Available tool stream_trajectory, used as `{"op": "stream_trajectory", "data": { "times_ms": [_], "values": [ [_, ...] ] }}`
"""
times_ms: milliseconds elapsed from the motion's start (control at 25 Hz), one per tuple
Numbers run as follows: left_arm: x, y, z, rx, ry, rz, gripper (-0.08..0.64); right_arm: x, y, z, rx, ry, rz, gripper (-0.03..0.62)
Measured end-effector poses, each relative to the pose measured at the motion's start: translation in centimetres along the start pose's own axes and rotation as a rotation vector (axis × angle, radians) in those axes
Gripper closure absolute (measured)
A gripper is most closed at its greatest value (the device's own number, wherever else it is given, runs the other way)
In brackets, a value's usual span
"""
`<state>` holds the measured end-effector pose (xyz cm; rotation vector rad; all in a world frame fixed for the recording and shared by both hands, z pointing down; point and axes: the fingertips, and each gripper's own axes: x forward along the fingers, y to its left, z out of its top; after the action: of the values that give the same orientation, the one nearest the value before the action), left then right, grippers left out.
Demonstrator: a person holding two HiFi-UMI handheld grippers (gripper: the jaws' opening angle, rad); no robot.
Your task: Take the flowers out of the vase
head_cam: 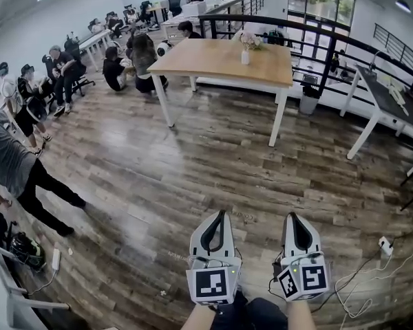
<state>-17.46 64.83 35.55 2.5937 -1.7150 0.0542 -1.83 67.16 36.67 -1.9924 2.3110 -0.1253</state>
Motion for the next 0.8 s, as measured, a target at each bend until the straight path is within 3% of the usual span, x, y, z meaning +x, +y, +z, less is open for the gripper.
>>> {"op": "stream_trajectory", "data": {
  "times_ms": [800],
  "values": [
    [7.6, 1.7, -0.8, -0.019, 0.021, 0.000, 0.528, 7.2, -2.3, -0.6, -0.006, 0.032, 0.003, 0.600]
  ]
}}
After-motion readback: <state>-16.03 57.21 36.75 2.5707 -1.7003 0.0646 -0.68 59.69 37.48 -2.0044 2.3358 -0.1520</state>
